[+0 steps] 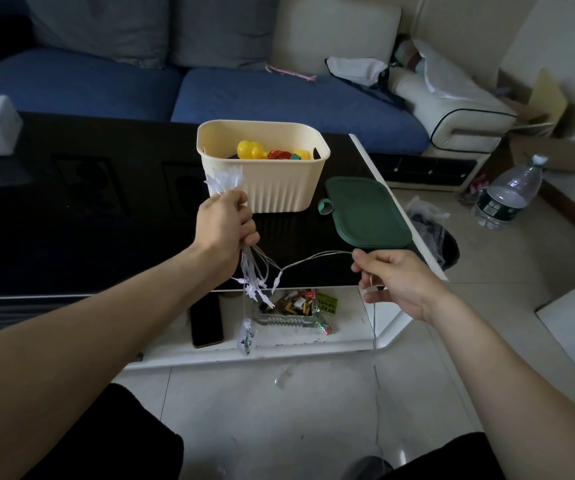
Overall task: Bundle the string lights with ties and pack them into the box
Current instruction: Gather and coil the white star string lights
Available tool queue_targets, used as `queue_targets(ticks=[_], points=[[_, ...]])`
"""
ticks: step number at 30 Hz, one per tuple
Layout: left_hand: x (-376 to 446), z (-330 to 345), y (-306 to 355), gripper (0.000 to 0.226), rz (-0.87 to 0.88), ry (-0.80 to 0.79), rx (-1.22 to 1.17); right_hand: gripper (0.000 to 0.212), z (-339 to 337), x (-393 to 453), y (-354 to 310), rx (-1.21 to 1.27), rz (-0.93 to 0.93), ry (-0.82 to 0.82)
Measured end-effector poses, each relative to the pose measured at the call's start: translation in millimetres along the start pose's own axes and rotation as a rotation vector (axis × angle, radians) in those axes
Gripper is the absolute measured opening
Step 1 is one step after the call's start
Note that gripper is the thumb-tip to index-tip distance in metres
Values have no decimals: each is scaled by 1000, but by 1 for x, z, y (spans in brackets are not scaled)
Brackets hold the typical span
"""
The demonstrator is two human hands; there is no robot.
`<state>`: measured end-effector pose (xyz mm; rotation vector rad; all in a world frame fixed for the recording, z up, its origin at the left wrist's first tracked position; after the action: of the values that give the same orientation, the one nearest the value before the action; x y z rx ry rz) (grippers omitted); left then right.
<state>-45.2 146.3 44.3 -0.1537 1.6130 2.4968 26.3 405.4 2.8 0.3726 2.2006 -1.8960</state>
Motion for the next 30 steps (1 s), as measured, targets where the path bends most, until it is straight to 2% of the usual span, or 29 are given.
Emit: queue_targets(ticks=[4, 8, 12, 18, 24, 27, 30], points=[[-2, 8, -2, 25, 6, -75, 30, 25, 5, -3, -10, -39, -74, 20], [-5, 16, -7, 24, -5, -104, 78, 15, 26, -9, -21, -58, -162, -86], [-13, 26, -20, 23, -65, -164, 114, 15, 43, -16, -31, -84, -241, -138], [-27, 44, -42, 22, -143, -318, 244, 14, 62, -24, -45, -196, -428, -124], [-31, 47, -57, 21, -188, -341, 371, 7, 70, -23, -44, -298, -468, -65], [-32, 47, -64, 25, -227, -346, 440, 13, 68, -22, -44, -292, -473, -20], [-32, 49, -65, 30, -223, -348, 482, 42, 61, -18, -38, -175, -363, 7]])
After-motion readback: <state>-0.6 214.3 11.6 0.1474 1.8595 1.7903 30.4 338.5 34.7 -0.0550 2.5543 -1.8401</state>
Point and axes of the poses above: each hand's wrist, its own x-axis towards the middle knuckle, its own z-axis out of the palm, y = z × x, the point moved 8 cm from there along x, towards the middle knuckle, and after that the axes turned 4 degrees about -y, right-handed, at the moved point
